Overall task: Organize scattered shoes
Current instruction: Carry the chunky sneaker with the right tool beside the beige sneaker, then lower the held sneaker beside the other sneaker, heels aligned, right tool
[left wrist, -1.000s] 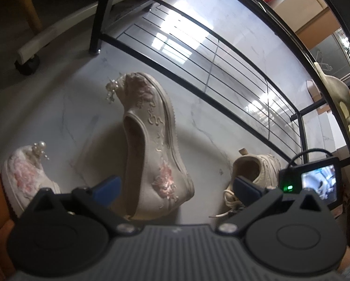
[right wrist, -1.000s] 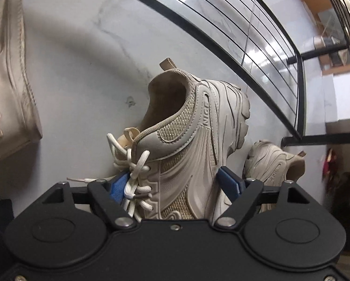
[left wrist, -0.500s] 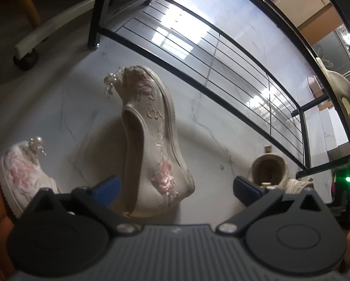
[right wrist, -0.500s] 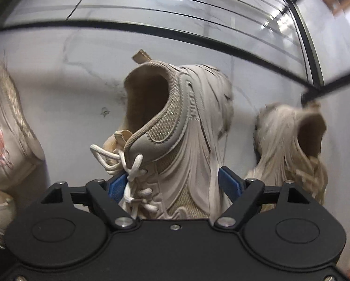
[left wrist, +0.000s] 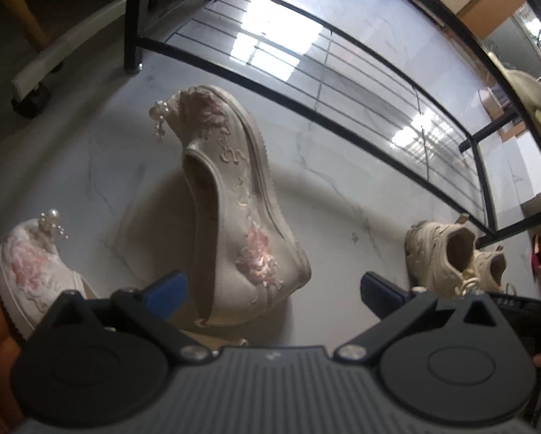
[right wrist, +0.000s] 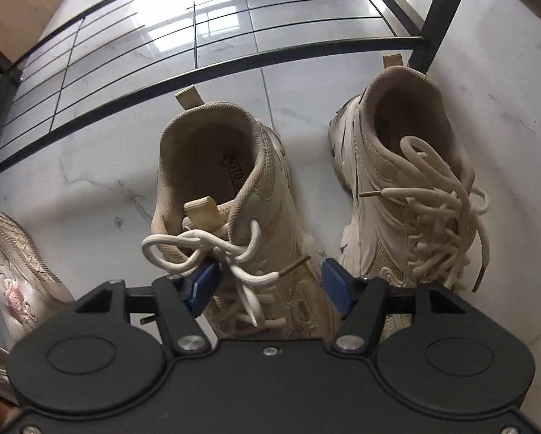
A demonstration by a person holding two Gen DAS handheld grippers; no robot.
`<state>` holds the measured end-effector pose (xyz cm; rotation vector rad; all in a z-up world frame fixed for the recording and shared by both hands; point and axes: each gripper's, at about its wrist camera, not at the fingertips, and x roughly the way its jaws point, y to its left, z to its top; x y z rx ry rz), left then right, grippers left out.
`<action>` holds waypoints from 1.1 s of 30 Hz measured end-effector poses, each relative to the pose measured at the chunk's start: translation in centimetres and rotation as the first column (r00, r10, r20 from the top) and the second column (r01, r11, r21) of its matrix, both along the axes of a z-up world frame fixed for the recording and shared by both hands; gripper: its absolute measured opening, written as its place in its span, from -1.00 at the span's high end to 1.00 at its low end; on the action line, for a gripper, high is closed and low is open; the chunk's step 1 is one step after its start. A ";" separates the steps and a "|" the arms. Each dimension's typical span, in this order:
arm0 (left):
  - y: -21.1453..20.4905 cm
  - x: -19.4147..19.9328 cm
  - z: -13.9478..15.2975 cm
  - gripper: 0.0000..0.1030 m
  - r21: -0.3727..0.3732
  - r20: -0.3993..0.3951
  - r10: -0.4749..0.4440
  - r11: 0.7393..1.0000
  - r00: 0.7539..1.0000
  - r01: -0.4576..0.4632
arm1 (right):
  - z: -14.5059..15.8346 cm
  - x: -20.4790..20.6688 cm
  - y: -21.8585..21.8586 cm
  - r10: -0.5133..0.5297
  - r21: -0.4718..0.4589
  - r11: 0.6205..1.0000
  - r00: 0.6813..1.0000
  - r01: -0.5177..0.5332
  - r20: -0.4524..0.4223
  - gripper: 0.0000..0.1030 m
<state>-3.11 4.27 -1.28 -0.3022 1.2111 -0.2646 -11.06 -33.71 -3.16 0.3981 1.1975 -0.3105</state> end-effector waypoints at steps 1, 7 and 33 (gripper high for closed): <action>0.0 0.0 -0.1 -0.98 0.003 -0.004 0.000 1.000 1.000 0.000 | 0.3 -0.1 0.0 0.006 -0.007 1.000 1.000 -0.006 0.002 -0.35; -0.7 0.0 -0.8 -0.98 0.021 -0.019 -0.019 1.000 1.000 0.020 | 2.7 -1.1 0.6 0.125 -0.103 0.988 0.987 -0.114 0.105 -0.81; -2.0 1.2 -2.7 -0.98 0.032 -0.097 -0.047 0.998 0.994 0.050 | -4.6 3.4 3.5 0.198 -0.195 0.960 0.979 -0.202 -0.042 -0.72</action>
